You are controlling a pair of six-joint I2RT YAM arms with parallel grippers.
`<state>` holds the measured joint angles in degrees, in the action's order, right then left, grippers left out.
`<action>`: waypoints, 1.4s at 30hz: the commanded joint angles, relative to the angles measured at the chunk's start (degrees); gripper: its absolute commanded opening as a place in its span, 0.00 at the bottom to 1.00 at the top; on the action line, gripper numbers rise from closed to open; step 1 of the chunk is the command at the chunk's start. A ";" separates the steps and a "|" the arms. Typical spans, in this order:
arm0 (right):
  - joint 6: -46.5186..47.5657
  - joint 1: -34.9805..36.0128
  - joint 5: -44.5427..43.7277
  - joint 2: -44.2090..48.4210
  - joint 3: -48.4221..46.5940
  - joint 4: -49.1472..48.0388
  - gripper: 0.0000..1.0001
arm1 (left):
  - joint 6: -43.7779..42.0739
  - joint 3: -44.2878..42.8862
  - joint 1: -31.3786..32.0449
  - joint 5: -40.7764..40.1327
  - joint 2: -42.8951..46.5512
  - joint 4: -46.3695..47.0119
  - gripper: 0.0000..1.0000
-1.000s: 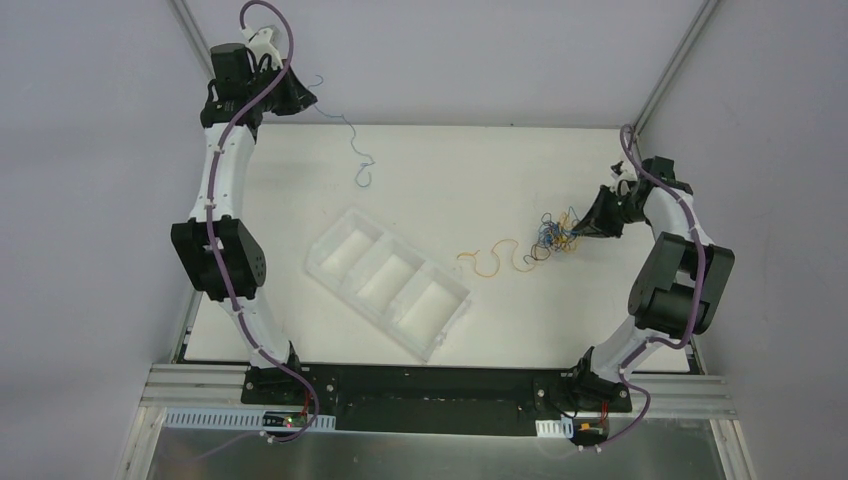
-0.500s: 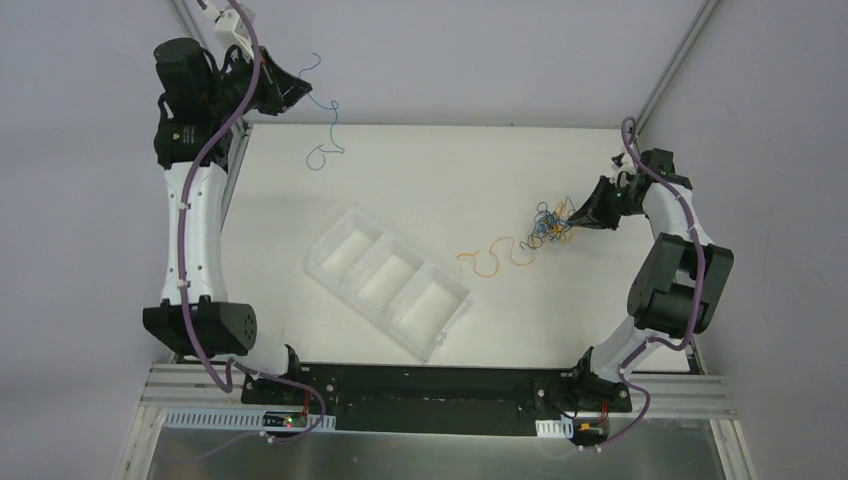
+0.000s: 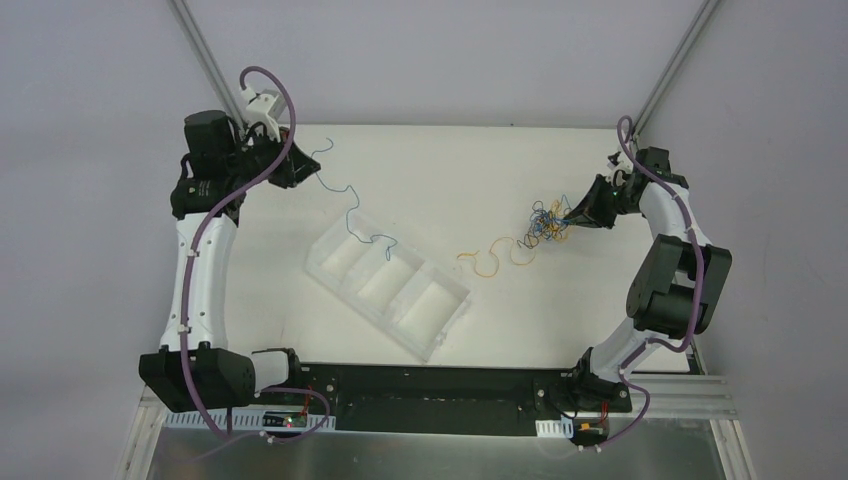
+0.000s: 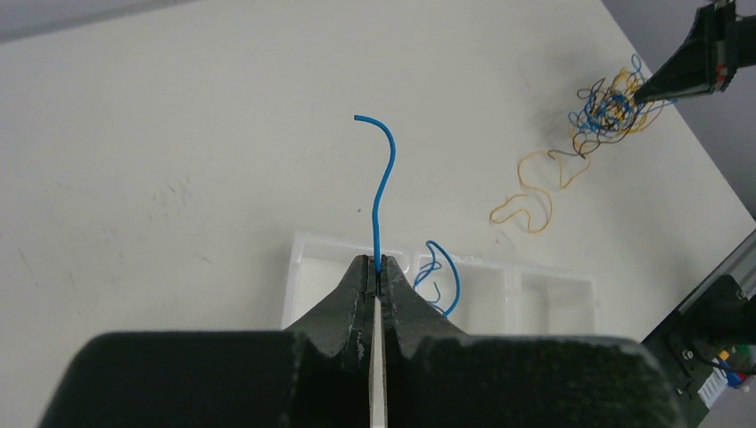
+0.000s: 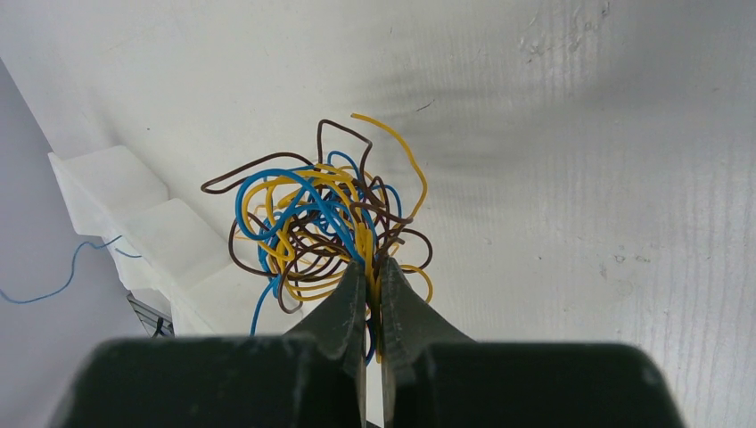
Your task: Untangle the cables
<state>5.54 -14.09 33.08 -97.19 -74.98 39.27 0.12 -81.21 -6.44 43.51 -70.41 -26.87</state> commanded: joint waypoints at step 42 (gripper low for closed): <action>0.06 0.47 1.22 -0.68 0.08 1.49 0.03 | -24.15 25.47 14.93 -18.98 -2.02 1.01 0.00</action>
<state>5.56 -13.98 33.10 -97.60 -74.96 40.18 -18.70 -57.58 6.07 31.88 -69.19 -28.99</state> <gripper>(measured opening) 0.036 0.012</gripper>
